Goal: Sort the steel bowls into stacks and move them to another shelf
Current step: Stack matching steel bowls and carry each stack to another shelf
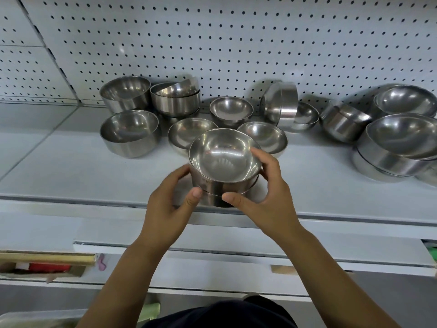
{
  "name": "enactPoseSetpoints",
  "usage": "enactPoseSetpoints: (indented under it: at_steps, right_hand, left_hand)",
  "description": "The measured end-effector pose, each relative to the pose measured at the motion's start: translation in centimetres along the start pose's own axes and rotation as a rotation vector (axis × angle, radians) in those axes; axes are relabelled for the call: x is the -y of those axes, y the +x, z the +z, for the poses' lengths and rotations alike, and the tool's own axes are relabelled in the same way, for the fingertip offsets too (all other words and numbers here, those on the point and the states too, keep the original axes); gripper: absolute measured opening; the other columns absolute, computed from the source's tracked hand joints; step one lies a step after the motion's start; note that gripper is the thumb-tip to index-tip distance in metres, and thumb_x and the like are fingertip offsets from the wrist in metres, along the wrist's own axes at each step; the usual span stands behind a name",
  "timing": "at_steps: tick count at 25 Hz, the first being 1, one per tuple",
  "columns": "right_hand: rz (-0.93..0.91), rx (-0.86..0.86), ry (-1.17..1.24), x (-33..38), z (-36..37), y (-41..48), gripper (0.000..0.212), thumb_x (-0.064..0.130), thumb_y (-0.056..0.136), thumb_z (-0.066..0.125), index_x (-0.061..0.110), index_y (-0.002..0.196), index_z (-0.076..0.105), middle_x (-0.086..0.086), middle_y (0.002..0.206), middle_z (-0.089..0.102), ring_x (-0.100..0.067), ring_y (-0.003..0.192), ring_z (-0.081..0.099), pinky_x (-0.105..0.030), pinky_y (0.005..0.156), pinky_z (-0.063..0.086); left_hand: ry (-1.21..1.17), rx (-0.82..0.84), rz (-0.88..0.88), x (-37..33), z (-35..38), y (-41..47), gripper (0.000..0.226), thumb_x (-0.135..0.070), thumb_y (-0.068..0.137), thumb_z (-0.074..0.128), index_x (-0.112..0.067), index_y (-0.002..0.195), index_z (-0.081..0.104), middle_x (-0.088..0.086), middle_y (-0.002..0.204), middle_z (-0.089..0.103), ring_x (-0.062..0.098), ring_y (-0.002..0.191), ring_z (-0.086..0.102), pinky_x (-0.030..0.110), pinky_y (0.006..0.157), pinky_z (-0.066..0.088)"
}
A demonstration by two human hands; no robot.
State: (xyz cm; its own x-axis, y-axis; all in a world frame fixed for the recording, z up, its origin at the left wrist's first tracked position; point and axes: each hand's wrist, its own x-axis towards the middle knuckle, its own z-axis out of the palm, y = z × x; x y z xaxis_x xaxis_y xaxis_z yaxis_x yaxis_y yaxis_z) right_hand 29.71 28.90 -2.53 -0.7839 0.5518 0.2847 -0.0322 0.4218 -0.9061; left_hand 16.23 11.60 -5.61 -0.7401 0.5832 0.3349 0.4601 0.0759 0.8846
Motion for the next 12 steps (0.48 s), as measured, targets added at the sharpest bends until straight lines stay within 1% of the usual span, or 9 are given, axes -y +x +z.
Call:
enactPoseSetpoints:
  at_steps: [1,2,4,6,7,9,10,11,12]
  right_hand:
    - [-0.014,0.003,0.017,0.2,-0.4,0.2,0.089,0.069,0.067,0.081,0.053,0.143,0.038,0.028,0.148,0.046,-0.004,0.141,0.044,-0.035,0.114,0.043]
    - [-0.053,-0.029,0.024,0.4,-1.0,0.6,0.082,0.068,0.075,0.076,0.047,0.145,0.039,0.027,0.147,0.048,-0.004,0.140,0.046,-0.033,0.114,0.042]
    - [-0.119,-0.174,0.013,0.6,-2.5,2.2,0.060,0.060,0.089,0.067,0.038,0.141,0.045,0.019,0.143,0.055,-0.005,0.134,0.053,-0.033,0.111,0.046]
    - [-0.070,-0.306,-0.021,0.8,-4.2,4.5,0.045,0.051,0.095,0.065,0.031,0.134,0.053,0.012,0.135,0.061,-0.006,0.125,0.059,-0.033,0.106,0.050]
    - [-0.025,-0.335,-0.047,1.0,-5.0,5.5,0.040,0.049,0.096,0.066,0.029,0.130,0.056,0.012,0.130,0.062,-0.005,0.121,0.060,-0.030,0.103,0.051]
    - [0.045,-0.343,-0.097,0.7,-6.2,7.4,0.035,0.045,0.096,0.068,0.027,0.125,0.059,0.016,0.121,0.063,0.000,0.114,0.060,-0.014,0.095,0.048]
    - [0.068,-0.355,-0.123,0.4,-6.6,8.4,0.036,0.043,0.097,0.068,0.023,0.126,0.060,0.016,0.118,0.062,0.001,0.110,0.059,-0.006,0.088,0.044]
    - [0.097,-0.377,-0.145,0.0,-6.8,9.4,0.039,0.041,0.097,0.068,0.018,0.127,0.059,0.014,0.116,0.061,-0.002,0.106,0.059,-0.003,0.082,0.041]
    - [0.135,-0.405,-0.164,-0.4,-7.0,10.6,0.042,0.041,0.097,0.068,0.013,0.127,0.058,0.009,0.115,0.060,-0.006,0.104,0.058,-0.006,0.079,0.041]
  left_hand:
    - [-0.049,0.007,0.016,-0.7,0.2,0.2,0.079,-0.073,0.088,0.056,-0.026,0.150,0.046,-0.019,0.146,0.056,0.005,0.139,0.049,0.034,0.114,0.044]
    - [-0.087,0.015,0.039,-1.3,0.5,0.4,0.082,-0.070,0.087,0.061,-0.027,0.153,0.040,-0.019,0.150,0.051,0.007,0.143,0.046,0.033,0.115,0.041]
    - [-0.122,0.031,0.071,-2.3,1.4,1.2,0.087,-0.060,0.080,0.073,-0.034,0.153,0.033,-0.021,0.151,0.048,0.006,0.143,0.044,0.025,0.114,0.040]
    - [-0.149,0.029,0.071,-2.6,2.3,2.0,0.094,-0.052,0.071,0.079,-0.038,0.150,0.029,-0.019,0.149,0.047,-0.001,0.139,0.045,0.017,0.110,0.041]
    - [-0.165,0.016,0.070,-2.5,2.7,2.3,0.097,-0.050,0.068,0.081,-0.036,0.150,0.030,-0.016,0.149,0.047,-0.002,0.137,0.046,0.016,0.108,0.042]
    - [-0.173,-0.010,0.080,-2.1,3.1,2.6,0.101,-0.049,0.064,0.082,-0.028,0.150,0.034,-0.007,0.149,0.049,0.003,0.136,0.048,0.019,0.108,0.045]
    - [-0.173,-0.013,0.088,-1.9,3.2,2.6,0.100,-0.049,0.064,0.082,-0.027,0.149,0.035,-0.005,0.148,0.050,0.004,0.136,0.049,0.019,0.107,0.045]
    - [-0.177,-0.011,0.096,-1.9,3.2,2.7,0.098,-0.049,0.065,0.082,-0.028,0.148,0.035,-0.006,0.147,0.050,0.003,0.135,0.049,0.016,0.105,0.045]
    - [-0.179,-0.006,0.098,-1.8,3.1,2.7,0.096,-0.049,0.065,0.082,-0.030,0.147,0.035,-0.007,0.147,0.051,0.002,0.134,0.049,0.014,0.104,0.044]
